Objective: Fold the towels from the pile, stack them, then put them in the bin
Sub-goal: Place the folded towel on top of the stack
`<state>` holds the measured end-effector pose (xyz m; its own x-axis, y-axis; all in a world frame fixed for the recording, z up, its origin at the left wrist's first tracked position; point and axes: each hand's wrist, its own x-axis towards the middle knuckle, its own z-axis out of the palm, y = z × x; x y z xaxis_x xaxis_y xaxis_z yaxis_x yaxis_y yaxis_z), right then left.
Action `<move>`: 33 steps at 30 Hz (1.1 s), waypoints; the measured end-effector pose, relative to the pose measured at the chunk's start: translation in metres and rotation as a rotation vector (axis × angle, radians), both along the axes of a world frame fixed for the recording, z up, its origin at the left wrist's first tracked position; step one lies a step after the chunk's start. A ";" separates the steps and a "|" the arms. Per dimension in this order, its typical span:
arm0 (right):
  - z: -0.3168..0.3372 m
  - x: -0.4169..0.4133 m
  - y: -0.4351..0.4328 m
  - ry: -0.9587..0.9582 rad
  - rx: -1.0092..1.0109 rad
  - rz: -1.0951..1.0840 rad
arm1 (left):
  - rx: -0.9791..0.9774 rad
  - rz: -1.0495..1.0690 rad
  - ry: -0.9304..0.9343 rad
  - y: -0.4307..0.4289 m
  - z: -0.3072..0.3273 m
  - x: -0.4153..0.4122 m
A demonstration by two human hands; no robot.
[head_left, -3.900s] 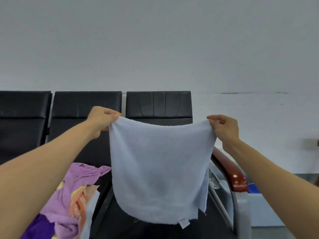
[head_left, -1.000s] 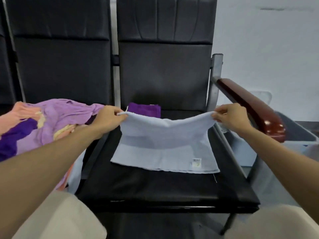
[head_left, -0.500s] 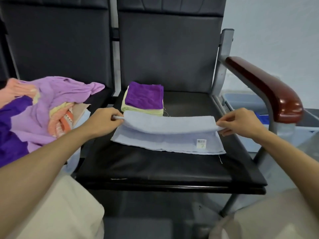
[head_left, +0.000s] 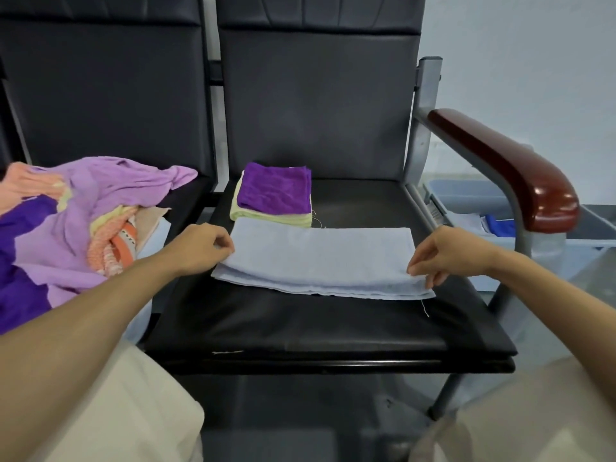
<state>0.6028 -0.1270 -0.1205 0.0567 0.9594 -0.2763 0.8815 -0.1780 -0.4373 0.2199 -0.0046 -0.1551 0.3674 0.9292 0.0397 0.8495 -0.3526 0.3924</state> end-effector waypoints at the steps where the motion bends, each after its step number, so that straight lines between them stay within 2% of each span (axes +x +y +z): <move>1: 0.001 -0.002 -0.002 -0.032 -0.030 0.021 | -0.018 0.004 0.010 0.001 -0.002 0.000; 4: -0.001 -0.005 -0.001 -0.120 -0.074 0.038 | -0.057 0.053 0.026 0.006 -0.010 0.004; 9: -0.013 0.006 0.016 -0.202 0.057 -0.263 | -0.233 0.286 0.017 0.008 -0.010 0.018; 12: -0.027 0.001 0.024 -0.195 0.005 -0.344 | -0.300 0.297 0.026 0.008 -0.010 0.026; 17: -0.044 -0.014 0.031 -0.219 0.012 -0.382 | -0.433 0.333 -0.080 0.005 -0.007 0.020; 20: -0.043 -0.021 0.030 -0.033 -0.023 -0.437 | -0.504 0.339 -0.144 -0.001 -0.003 0.006; 22: -0.039 -0.026 0.028 0.150 -0.090 -0.447 | -0.577 0.335 -0.257 -0.004 -0.001 -0.005; 24: -0.037 -0.028 0.026 0.239 -0.176 -0.407 | -0.647 0.353 -0.399 -0.005 0.002 -0.014; 27: -0.039 -0.030 0.029 0.413 -0.163 -0.385 | -0.747 0.414 -0.566 -0.008 0.006 -0.018; 33: -0.045 -0.038 0.028 0.724 -0.166 -0.509 | -0.786 0.518 -0.778 -0.008 0.002 -0.017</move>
<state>0.5650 -0.0994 -0.1657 0.2222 0.8103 -0.5423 0.1975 -0.5820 -0.7888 0.2029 -0.0123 -0.1531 0.0749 0.8288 -0.5544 0.2621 0.5201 0.8129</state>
